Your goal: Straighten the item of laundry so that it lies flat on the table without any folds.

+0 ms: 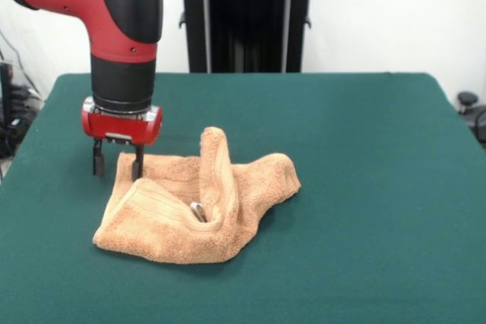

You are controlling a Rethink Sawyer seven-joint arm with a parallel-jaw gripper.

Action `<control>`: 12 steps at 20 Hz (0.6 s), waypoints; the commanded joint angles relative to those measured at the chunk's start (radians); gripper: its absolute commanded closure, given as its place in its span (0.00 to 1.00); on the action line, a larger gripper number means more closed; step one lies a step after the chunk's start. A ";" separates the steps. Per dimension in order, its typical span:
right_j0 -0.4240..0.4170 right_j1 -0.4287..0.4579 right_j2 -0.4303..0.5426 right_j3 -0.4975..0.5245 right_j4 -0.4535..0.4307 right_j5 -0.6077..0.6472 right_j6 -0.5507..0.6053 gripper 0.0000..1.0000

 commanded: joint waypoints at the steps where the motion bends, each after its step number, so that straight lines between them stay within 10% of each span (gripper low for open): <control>1: 0.013 0.083 0.049 0.140 -0.040 -0.010 0.123 0.00; 12: 0.040 0.087 0.041 0.158 -0.016 -0.040 0.165 0.00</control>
